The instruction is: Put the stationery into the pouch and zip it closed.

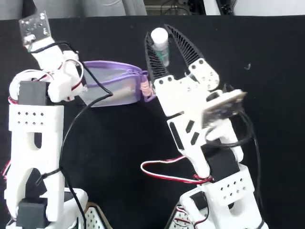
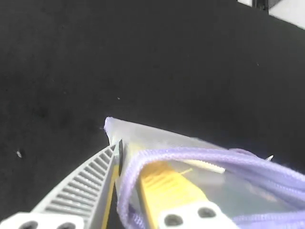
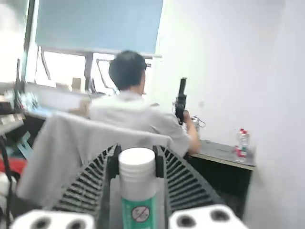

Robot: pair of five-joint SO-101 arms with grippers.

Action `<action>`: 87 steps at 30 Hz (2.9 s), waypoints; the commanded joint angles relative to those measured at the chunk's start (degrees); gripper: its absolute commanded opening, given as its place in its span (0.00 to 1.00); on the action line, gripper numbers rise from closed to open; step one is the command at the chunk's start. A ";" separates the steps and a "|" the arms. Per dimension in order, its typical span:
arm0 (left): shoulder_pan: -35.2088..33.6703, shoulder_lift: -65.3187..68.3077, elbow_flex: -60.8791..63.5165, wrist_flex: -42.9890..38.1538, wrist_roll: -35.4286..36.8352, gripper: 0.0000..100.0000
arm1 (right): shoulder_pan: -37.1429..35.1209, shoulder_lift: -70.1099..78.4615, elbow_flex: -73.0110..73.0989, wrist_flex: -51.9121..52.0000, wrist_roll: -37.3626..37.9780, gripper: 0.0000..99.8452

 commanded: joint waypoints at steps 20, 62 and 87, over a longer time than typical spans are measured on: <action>3.74 0.18 -3.56 3.96 0.70 0.03 | -3.60 8.04 18.59 -35.34 -23.38 0.01; -0.31 0.79 -2.07 3.60 0.79 0.03 | -14.24 -2.42 23.87 -31.03 -16.09 0.01; -0.31 0.35 -1.89 4.13 0.70 0.03 | -9.67 20.00 19.47 -48.53 -8.44 0.01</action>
